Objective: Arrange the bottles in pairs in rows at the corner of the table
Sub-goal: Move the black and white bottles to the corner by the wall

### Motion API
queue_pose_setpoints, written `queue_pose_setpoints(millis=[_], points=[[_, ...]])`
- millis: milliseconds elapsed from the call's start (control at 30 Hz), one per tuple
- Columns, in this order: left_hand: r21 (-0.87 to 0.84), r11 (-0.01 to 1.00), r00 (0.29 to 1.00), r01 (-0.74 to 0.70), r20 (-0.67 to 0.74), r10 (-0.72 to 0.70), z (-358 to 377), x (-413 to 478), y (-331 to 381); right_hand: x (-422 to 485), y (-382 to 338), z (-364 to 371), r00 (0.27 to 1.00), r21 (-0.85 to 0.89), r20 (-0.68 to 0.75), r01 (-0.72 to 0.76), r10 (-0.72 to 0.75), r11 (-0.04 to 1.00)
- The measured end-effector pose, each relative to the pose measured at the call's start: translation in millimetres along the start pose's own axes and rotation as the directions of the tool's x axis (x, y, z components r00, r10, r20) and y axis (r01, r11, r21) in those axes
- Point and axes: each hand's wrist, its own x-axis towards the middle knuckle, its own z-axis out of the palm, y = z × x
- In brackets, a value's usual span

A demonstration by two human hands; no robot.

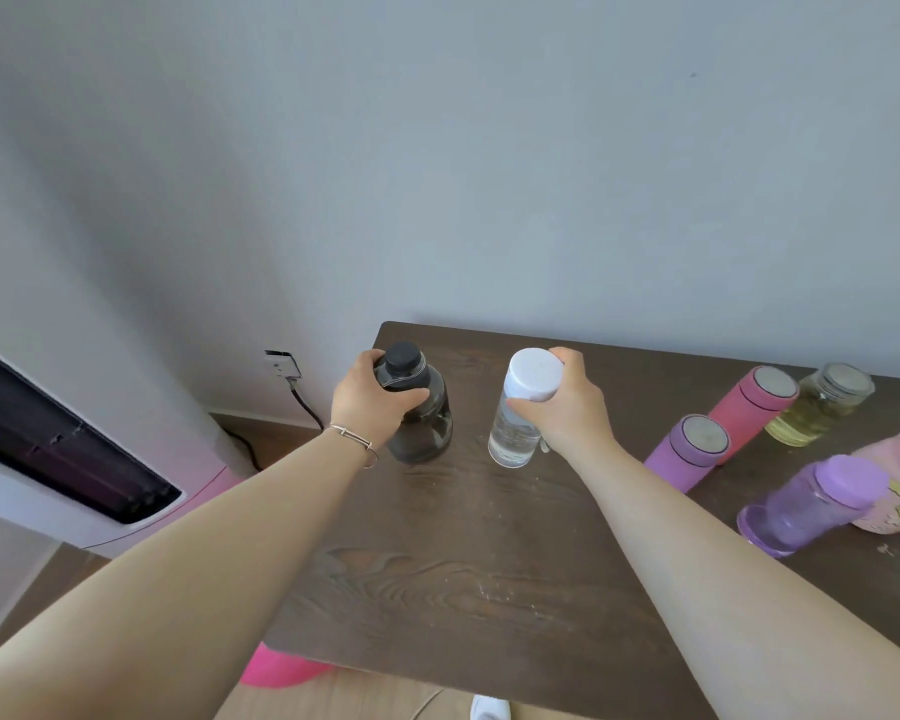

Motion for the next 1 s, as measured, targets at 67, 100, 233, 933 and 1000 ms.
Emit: queue_pose_setpoints(millis=[67,100,233,933,1000], points=[[0.003,1.000,1.000,0.018,-0.010,-0.018,3.4,15.8,1.2,16.5,-2.2,4.8,1.000,0.005,0.017,-0.008,0.008,1.000],[0.007,1.000,1.000,0.025,-0.014,-0.025,4.6,23.5,1.7,24.4,-4.1,7.1,1.000,0.004,0.021,-0.013,0.013,1.000],[0.022,0.999,0.999,0.031,-0.026,-0.030,6.8,53.4,2.2,53.7,-17.6,16.9,0.999,-0.003,0.034,-0.020,0.020,1.000],[-0.015,1.000,0.998,-0.020,0.060,0.021,54.9,234.8,-12.5,212.6,-70.3,82.8,0.993,0.008,-0.118,-0.015,0.016,1.000],[-0.007,1.000,0.997,-0.027,0.066,0.028,58.6,240.5,-12.4,217.9,-69.8,84.9,0.992,0.008,-0.126,-0.017,0.018,1.000]])
